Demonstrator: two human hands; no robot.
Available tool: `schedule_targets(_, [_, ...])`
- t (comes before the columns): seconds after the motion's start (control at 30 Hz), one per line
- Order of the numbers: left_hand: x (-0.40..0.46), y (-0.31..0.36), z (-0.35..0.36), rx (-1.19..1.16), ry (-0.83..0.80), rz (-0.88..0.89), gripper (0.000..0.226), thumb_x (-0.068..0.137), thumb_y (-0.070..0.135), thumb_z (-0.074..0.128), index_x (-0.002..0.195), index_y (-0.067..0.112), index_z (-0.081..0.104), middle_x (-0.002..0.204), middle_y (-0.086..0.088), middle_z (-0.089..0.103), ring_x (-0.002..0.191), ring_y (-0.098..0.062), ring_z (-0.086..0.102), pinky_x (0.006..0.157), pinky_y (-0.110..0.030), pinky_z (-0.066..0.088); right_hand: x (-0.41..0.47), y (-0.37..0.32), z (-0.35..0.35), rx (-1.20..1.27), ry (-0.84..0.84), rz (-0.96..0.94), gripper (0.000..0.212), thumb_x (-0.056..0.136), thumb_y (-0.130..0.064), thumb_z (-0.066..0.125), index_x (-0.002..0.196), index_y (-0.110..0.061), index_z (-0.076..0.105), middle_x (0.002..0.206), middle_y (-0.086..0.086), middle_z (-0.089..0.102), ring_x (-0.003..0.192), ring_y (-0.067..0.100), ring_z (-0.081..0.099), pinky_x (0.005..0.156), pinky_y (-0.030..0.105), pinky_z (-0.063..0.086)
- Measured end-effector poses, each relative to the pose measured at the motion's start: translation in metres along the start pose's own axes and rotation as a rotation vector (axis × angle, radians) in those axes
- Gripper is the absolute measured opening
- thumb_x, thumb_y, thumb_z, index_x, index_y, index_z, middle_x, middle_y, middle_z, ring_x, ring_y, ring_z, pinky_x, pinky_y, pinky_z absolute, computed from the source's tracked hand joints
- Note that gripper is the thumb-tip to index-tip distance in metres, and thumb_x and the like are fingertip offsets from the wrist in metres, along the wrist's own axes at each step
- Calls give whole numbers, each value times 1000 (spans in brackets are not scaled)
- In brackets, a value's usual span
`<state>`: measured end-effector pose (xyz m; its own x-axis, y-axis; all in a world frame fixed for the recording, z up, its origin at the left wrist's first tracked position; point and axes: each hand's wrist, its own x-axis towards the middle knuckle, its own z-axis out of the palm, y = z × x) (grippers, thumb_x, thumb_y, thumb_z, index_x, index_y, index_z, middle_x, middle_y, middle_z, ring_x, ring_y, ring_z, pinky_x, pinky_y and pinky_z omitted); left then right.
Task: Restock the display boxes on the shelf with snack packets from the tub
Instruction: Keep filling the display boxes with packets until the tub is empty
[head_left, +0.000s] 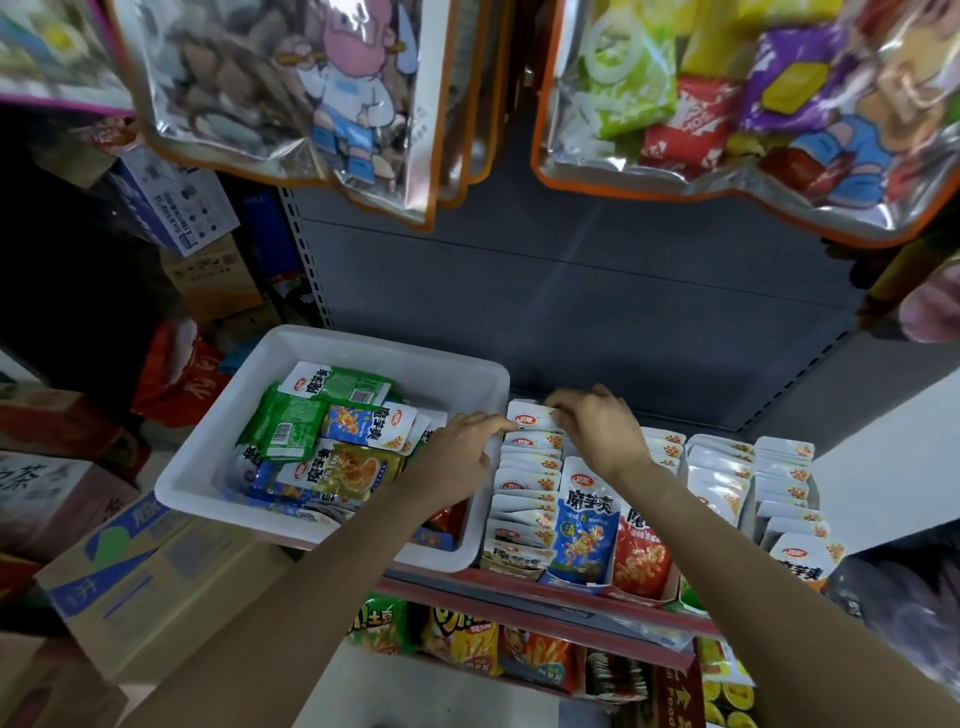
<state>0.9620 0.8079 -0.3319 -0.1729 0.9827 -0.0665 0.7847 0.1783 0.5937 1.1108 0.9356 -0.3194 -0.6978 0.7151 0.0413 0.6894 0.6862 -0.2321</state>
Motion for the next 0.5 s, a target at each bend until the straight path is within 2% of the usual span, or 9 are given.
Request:
schedule_targets(0.1, [-2,-1,-1,1,-9,2,59,86,-5,42,135,26,46,135,3,51,126,-16,39,100,-39,41,-4,-2,6,-32,44,-12,28,98,-18,43,118,-21,64,108,5,67,107,25,50,87,35,42])
schedule_targets(0.23, [-7,-7,0,-17,-9,-6,61,86,-6,42,137,28,44,137,3,49,126,-16,39,100,-35,40,0,-9,7,-193,-78,21,33,94,-9,47,119,-24,62,113,3,64,111,23,48,89,33,42])
schedule_targets(0.3, [-12,-15,-2,-24,-6,-20,58,87,-7,43,136,25,46,137,3,49,127,-15,40,104,-34,38,1,-19,2,-217,-49,35,31,95,-12,46,121,-22,61,119,3,58,117,24,44,92,34,39])
schedule_targets(0.4, [-18,-38,-8,-33,43,-119,51,89,-4,46,135,19,47,138,-2,48,129,-17,41,109,-34,35,3,-48,-5,-57,83,3,31,94,-16,45,120,-17,62,122,4,55,119,25,43,93,35,39])
schedule_targets(0.5, [-27,-67,-19,-32,94,-278,44,90,0,49,133,12,50,135,-11,50,121,-23,49,103,-30,40,11,-86,9,103,-49,-94,26,89,-10,46,107,-11,65,111,10,60,109,30,53,87,36,46])
